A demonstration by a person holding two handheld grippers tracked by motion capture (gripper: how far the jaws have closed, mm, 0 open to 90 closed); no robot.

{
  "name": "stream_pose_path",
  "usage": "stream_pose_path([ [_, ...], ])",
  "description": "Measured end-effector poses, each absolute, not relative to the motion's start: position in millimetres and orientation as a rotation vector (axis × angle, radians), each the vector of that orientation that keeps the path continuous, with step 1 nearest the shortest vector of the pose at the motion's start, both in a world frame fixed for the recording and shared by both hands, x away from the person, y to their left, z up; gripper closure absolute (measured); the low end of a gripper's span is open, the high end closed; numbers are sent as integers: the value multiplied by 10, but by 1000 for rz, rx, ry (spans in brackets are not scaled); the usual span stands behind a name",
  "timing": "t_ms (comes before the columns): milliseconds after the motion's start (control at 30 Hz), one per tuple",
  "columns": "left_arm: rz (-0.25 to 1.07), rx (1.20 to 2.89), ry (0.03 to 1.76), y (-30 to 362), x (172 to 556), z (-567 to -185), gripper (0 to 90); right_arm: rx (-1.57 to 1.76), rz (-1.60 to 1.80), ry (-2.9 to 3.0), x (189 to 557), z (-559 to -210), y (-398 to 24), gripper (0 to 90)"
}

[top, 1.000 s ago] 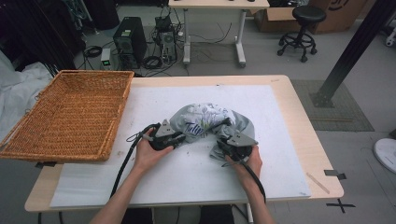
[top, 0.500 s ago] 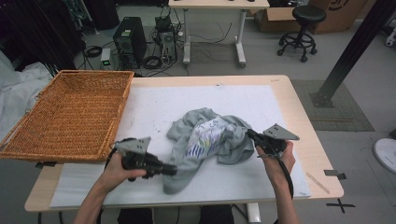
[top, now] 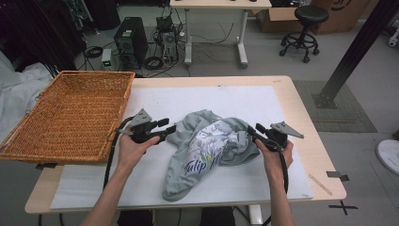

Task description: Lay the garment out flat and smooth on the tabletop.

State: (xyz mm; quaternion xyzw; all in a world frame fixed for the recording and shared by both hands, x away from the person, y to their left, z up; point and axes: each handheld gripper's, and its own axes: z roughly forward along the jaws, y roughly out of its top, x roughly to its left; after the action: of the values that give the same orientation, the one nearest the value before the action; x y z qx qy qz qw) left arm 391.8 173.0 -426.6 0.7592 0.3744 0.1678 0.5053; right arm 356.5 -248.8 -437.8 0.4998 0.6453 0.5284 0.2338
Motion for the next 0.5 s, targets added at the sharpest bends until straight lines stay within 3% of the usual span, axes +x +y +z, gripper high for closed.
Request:
stream_pose_path([
  [133,358,1942,990,1546,4081,-4562,550,1336,1486,1907,3423,-4551,-2300,506],
  [200,349,1961,985,1510,4085,-4600,620,1273,1445,1985,3394,-4612,-2221,607],
  [233,405,1970,961,1484,4071,-4608,709,1241,1425,2013,3382,-4629,-2184,670],
  [300,356,1965,977,1490,4079,-4593,836,1206,1388,2031,3369,-4626,-2143,769],
  [367,517,2014,1019,1583,4055,-4542,849,1205,1384,2046,3382,-4586,-2157,799],
  [500,665,1955,1137,1811,4006,-4487,853,1170,1287,2037,3389,-4477,-2273,812],
])
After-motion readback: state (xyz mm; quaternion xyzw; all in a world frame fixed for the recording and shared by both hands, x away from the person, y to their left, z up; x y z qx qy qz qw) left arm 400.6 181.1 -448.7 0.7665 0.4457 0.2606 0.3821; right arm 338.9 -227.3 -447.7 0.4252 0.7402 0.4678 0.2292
